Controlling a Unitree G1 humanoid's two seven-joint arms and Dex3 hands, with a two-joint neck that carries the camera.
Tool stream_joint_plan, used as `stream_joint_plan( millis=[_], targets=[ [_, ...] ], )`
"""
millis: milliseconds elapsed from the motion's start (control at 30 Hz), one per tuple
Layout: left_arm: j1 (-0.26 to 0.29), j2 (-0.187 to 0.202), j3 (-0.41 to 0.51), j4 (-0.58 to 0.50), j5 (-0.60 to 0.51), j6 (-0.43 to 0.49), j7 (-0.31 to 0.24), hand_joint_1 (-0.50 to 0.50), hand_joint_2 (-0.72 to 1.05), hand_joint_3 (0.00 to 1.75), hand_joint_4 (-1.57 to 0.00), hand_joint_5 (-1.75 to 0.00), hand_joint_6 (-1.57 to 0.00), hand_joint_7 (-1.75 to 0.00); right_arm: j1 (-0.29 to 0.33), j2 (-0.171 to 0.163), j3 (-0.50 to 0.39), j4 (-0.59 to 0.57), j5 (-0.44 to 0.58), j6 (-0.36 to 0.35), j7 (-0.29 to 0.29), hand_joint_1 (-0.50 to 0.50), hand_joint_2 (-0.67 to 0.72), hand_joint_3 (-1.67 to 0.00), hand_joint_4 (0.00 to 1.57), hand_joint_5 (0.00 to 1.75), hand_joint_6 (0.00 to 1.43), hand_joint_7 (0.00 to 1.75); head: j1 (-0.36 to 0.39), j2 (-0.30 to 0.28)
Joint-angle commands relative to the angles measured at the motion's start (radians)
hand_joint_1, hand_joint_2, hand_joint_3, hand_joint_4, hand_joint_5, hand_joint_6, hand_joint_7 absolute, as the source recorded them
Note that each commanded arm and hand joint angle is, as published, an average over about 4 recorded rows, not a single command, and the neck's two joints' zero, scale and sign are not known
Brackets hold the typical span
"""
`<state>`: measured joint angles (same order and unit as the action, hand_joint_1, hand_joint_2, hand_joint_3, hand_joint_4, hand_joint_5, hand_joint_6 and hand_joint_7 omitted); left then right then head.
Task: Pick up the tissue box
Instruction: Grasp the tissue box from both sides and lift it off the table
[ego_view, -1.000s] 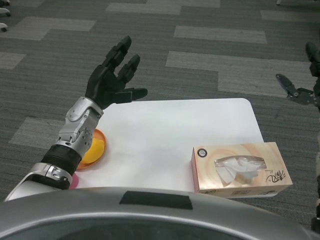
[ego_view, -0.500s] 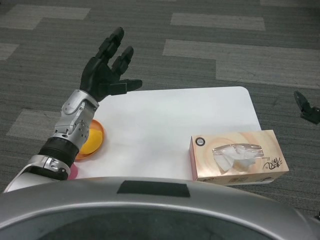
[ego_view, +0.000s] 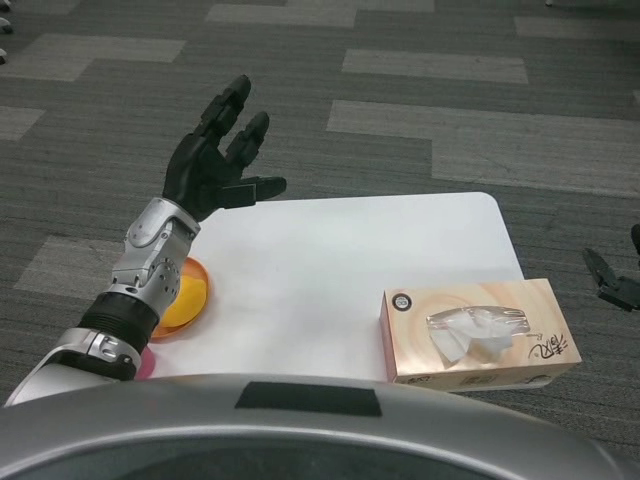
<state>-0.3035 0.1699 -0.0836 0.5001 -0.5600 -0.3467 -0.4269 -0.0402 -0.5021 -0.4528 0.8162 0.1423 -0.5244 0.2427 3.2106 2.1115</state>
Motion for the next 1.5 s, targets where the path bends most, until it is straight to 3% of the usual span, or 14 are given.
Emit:
stream_joint_plan(
  millis=[33,233,400,767,1133,1500],
  targets=[
    [0.000,0.010,0.006,0.002,-0.007,-0.009,-0.001,0.50,1.05,0.17,0.00,0.00,0.00,0.00,0.001,0.017,0.013,0.027,-0.008,-0.012,0.003,-0.36,-0.54,-0.63,0.00,0.10,0.00,0.00,-0.040,0.006],
    [0.000,0.010,0.003,0.005,-0.008,-0.010,-0.001,0.50,1.05,0.17,0.00,0.00,0.00,0.00,0.005,0.033,0.029,0.054,-0.019,-0.020,0.005,-0.38,-0.54,-0.63,0.00,0.10,0.00,0.00,-0.280,0.069],
    [0.000,0.010,0.001,0.006,-0.008,-0.012,-0.002,0.50,1.05,0.17,0.00,0.00,0.00,0.00,0.005,0.033,0.022,0.072,-0.021,-0.030,0.006,-0.33,-0.54,-0.63,0.00,0.10,0.00,0.00,-0.376,0.112],
    [0.000,0.010,-0.007,0.006,-0.008,-0.013,-0.002,0.50,1.05,0.17,0.00,0.00,0.00,0.00,0.006,0.025,0.013,0.085,-0.021,-0.031,0.012,-0.36,-0.54,-0.63,0.00,0.10,0.00,0.00,-0.387,0.119],
    [0.000,0.010,-0.011,0.005,-0.008,-0.014,-0.002,0.50,1.05,0.17,0.00,0.00,0.00,0.00,0.024,0.025,0.030,0.087,-0.024,-0.032,0.022,-0.33,-0.54,-0.63,0.00,0.10,0.00,0.00,-0.385,0.104],
    [0.010,0.010,-0.013,0.000,-0.006,-0.014,-0.001,0.50,1.05,0.17,0.00,0.00,0.00,0.00,0.063,0.014,0.162,0.072,-0.010,-0.031,0.026,-0.33,-0.54,-0.63,0.00,0.10,0.00,0.00,-0.364,0.076]
  ],
)
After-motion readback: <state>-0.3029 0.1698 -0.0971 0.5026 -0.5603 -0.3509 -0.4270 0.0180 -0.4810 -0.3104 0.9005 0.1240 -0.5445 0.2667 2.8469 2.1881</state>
